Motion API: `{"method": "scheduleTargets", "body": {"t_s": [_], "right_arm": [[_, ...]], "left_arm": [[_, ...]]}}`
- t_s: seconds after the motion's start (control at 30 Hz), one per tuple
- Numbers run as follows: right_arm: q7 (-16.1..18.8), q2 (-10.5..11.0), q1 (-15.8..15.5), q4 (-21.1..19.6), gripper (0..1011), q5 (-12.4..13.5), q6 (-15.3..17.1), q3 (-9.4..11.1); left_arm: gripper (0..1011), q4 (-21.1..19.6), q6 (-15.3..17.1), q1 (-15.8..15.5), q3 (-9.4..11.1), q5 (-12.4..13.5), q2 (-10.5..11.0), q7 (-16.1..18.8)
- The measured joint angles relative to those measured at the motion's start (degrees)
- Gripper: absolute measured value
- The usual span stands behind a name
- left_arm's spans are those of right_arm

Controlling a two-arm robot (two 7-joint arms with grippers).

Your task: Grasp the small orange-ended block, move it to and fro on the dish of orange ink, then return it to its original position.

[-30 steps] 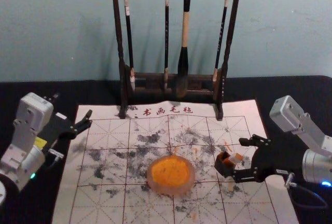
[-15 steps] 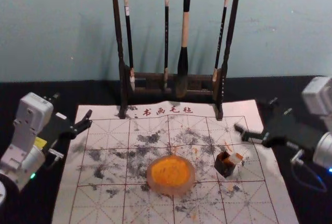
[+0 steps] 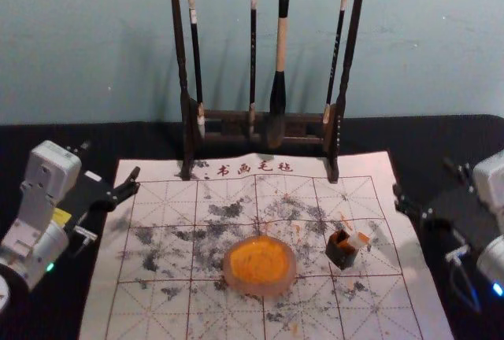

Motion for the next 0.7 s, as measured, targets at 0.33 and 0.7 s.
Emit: {"method": "scheduleTargets", "body": {"t_s": [0.33, 0.7], "right_arm": [[-3.13, -3.33, -0.61, 3.97, 1000, -3.66, -0.98, -0.50], [-3.08, -3.12, -0.59, 3.75, 1000, -3.61, -0.99, -0.52]], "left_arm": [[1001, 0.00, 0.00, 0.00, 0.00, 0.00, 0.00, 0.00], [1001, 0.00, 0.00, 0.00, 0.00, 0.00, 0.00, 0.00]]}}
